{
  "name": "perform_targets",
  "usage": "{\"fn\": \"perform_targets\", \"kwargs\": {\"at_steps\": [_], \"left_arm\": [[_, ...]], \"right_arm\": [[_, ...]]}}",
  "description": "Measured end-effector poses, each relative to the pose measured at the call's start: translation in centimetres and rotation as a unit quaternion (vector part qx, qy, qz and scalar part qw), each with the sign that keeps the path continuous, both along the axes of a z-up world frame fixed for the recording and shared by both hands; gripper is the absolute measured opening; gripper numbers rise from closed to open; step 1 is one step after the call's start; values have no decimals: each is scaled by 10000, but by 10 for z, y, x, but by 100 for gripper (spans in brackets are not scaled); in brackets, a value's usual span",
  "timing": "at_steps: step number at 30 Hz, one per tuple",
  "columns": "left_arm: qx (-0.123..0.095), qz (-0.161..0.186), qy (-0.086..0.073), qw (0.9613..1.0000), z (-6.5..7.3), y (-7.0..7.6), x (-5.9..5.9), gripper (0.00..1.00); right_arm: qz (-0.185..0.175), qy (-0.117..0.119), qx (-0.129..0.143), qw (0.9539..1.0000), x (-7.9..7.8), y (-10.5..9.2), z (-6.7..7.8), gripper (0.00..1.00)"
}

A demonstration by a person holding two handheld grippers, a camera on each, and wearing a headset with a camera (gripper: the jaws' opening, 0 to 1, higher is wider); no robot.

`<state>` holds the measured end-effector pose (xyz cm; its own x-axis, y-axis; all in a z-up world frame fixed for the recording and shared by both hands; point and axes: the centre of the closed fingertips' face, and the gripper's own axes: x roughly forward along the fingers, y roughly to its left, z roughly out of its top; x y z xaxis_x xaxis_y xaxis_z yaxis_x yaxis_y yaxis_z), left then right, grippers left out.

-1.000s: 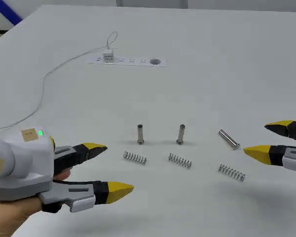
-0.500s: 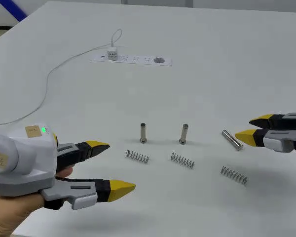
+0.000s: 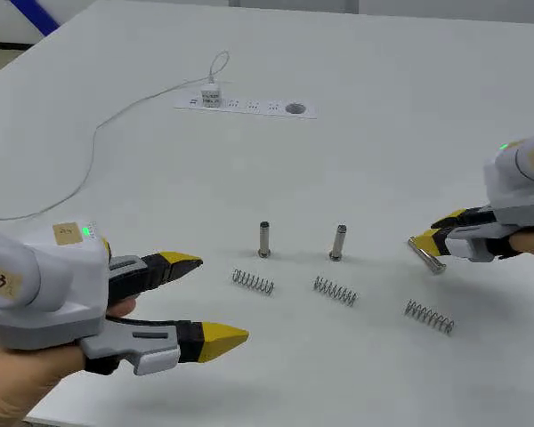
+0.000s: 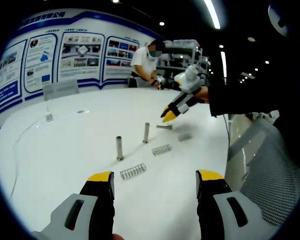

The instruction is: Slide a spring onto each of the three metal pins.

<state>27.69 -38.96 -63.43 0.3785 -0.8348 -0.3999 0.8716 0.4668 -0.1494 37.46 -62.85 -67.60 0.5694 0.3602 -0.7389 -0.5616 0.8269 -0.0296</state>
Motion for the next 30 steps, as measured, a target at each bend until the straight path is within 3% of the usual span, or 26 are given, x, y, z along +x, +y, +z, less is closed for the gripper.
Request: {"fn": "perform_targets", "kwargs": {"at_steps": [17, 30], "left_arm": [[-23, 42, 37, 10000, -1, 1, 1, 67], [-5, 27, 65, 10000, -2, 0, 1, 66]], "right_arm": [[-247, 529, -192, 9981, 11, -4, -26, 14], [-288, 712, -115, 9970, 12, -5, -29, 10]]}}
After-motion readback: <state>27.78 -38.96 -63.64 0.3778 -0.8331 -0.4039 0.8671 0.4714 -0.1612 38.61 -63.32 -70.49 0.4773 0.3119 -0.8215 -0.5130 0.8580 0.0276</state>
